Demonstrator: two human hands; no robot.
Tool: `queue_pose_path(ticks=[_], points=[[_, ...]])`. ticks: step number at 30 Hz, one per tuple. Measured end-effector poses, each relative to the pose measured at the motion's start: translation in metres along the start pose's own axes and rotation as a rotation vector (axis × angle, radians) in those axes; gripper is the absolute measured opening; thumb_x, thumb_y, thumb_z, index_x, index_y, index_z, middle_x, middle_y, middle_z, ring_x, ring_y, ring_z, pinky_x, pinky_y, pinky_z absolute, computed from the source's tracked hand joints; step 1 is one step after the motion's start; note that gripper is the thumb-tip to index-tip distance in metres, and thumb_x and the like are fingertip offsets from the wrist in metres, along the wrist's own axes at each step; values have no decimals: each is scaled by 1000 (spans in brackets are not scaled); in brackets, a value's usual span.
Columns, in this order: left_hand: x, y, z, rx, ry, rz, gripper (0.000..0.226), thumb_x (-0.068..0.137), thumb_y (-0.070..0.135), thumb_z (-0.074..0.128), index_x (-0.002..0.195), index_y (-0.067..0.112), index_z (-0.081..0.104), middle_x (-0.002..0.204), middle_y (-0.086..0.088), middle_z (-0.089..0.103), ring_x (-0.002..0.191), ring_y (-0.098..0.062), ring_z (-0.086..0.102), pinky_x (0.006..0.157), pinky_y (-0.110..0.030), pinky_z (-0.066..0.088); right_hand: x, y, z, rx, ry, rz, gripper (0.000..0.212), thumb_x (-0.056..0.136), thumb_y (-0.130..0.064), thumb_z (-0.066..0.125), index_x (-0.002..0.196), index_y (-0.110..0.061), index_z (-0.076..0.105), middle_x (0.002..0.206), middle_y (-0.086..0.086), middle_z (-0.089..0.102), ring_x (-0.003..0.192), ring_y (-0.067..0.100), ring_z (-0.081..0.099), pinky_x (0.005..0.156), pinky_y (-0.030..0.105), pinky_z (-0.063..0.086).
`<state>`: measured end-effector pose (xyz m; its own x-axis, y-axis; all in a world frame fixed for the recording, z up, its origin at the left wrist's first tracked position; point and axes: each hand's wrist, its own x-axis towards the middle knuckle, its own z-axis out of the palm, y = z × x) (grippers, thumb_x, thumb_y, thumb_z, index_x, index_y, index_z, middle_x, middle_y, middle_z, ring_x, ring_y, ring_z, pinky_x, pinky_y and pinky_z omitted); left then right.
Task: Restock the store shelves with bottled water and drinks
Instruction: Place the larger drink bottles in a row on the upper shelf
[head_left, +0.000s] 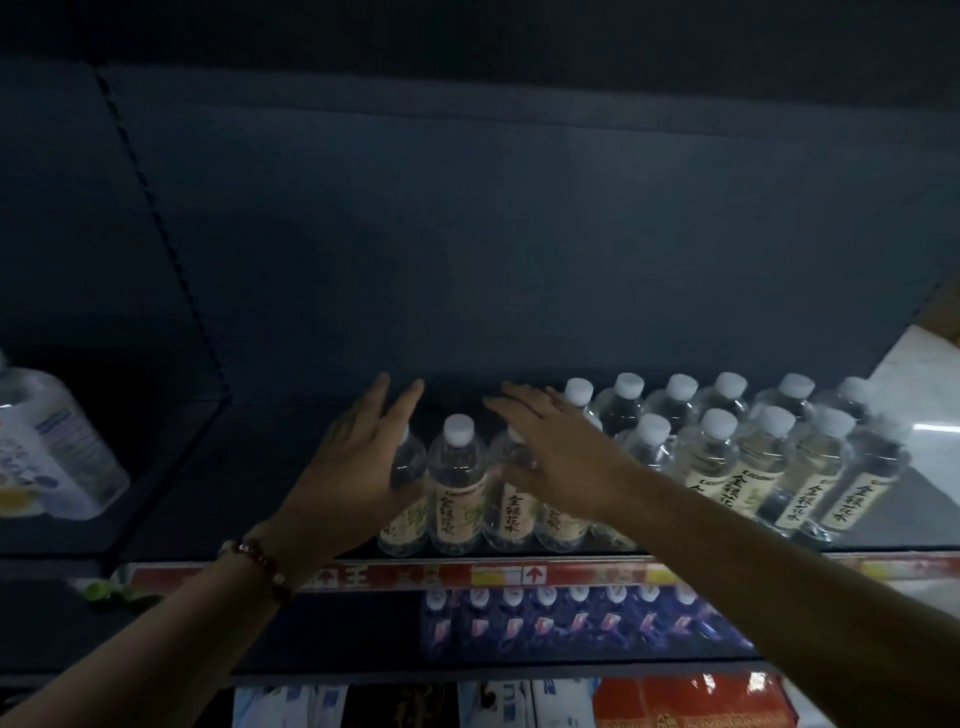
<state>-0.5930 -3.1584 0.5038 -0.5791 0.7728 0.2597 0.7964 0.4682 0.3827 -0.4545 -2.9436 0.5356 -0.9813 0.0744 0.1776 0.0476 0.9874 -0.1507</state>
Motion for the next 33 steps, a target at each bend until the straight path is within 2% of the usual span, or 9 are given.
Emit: queue_pose_path(ticks=[2,4,7,10,13,18,22,28,33], points=[[8,27,-1,80,7,102,86,93,59,53,156,43,-5,164,8,-21,152,-17,-8,117,-31,-3,-17,21,-20,8,33,84,67,96,-38,60,155,-20,32,161,4,28,149,21,24,121,32,10],[22,53,5,120,-8,191,80,95,58,50,157,40,1,166,5,-15,152,-19,-8,116,-30,-7,-30,44,-36,-13,53,175,62,94,-35,61,151,-19,40,155,3,39,142,22,36,118,32,20],[48,85,26,179,-14,317,78,96,56,49,158,33,8,167,-2,-1,153,-24,2,121,-35,-5,-46,72,-46,-42,62,282,54,93,-35,61,144,-20,49,146,5,50,130,29,51,109,40,39],[72,109,48,231,-36,387,76,95,54,52,158,27,17,164,-4,19,150,-25,19,124,-41,5,-55,84,-51,-58,-54,362,52,97,-39,56,146,-26,46,144,4,50,122,29,56,97,40,48],[84,125,66,275,-81,429,77,93,52,57,157,25,22,158,-1,31,142,-23,34,121,-43,18,-57,91,-49,-77,-186,390,54,98,-36,54,150,-27,40,138,9,55,116,29,58,91,38,50],[90,132,78,231,-101,387,79,89,55,61,152,26,25,151,2,43,125,-18,53,101,-38,38,-60,106,-46,29,-170,392,45,95,-21,55,136,-39,51,124,6,59,106,28,61,89,45,53],[90,133,81,238,-94,346,82,85,59,64,152,26,27,148,1,48,123,-20,55,100,-39,40,-61,109,-42,93,-122,334,38,97,-14,51,129,-32,59,116,1,60,103,23,58,83,33,46],[86,134,82,226,-45,344,82,84,60,64,151,29,29,142,5,52,120,-19,55,103,-35,35,-61,117,-39,180,-118,326,36,95,-15,55,122,-39,60,116,-4,61,100,20,61,82,38,55],[84,136,86,275,-19,323,84,84,64,62,152,29,26,137,5,54,118,-18,56,102,-35,37,-61,121,-41,241,-118,322,36,95,-16,58,120,-41,63,111,-18,52,104,14,57,88,36,50]])
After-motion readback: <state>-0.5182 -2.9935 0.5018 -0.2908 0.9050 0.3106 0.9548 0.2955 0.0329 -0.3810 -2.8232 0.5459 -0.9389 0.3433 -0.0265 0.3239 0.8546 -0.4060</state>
